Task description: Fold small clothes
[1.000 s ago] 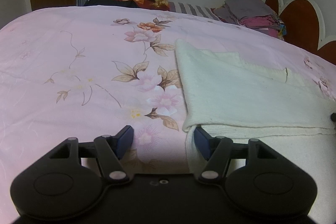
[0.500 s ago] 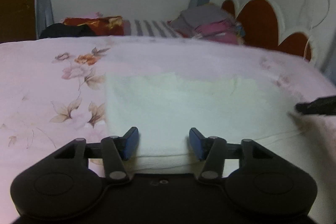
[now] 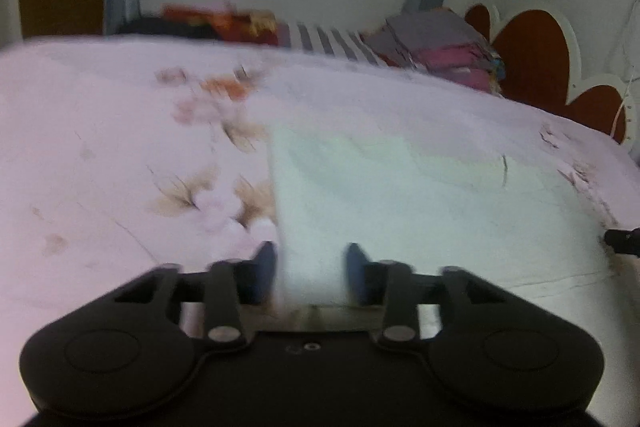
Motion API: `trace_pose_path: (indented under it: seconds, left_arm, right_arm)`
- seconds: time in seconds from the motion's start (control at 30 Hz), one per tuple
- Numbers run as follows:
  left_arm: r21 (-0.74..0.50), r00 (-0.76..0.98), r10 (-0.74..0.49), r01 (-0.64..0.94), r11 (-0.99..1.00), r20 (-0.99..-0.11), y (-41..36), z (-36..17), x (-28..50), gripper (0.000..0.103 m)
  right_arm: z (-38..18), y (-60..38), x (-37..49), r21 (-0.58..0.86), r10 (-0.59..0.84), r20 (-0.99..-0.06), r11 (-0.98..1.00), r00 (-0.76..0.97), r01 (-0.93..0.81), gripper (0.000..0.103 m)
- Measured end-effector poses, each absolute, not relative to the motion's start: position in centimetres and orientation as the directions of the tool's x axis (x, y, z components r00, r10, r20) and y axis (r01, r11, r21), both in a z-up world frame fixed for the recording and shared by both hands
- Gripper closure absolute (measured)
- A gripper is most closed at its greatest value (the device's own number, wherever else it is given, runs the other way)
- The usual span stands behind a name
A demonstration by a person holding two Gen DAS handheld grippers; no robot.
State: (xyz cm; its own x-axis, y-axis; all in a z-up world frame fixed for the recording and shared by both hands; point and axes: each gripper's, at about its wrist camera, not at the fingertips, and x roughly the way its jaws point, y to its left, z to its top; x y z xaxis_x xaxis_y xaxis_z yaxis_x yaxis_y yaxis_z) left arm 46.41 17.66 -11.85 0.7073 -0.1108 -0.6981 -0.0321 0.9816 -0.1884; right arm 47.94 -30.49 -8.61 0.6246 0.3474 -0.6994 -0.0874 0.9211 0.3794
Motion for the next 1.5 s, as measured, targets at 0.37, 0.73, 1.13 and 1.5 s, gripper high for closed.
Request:
trace_pose_path:
  seconds: [0.37,0.73,1.13,1.5]
  left_arm:
    - [-0.395,0.753,-0.136,-0.174,0.902,-0.644,21.5,-14.4,45.3,0.089]
    - [-0.111,0.762,-0.152,0.105,0.988,-0.629,14.8,-11.3,50.2,0.046]
    - [-0.168,0.748,-0.108,-0.005,0.986,-0.655,17.2,-13.8,52.9,0.044]
    - [-0.072,0.732,-0.073,0.034,0.997,-0.677,15.3,-12.8,56.4,0.029]
  right_arm:
    - [-9.9,-28.7,48.0,0.362,0.381,-0.731,0.92,0.566,-0.152,0.086]
    - [-8.6,-28.6,49.6,0.368,0.395,-0.677,0.912,0.621,-0.179,0.086]
    - [-10.2,-27.1,52.8,0.266,0.34,-0.7,0.94,0.628,-0.213,0.086]
    - [-9.2,-20.5,53.4,0.332,0.467,-0.675,0.884,0.571,-0.33,0.086]
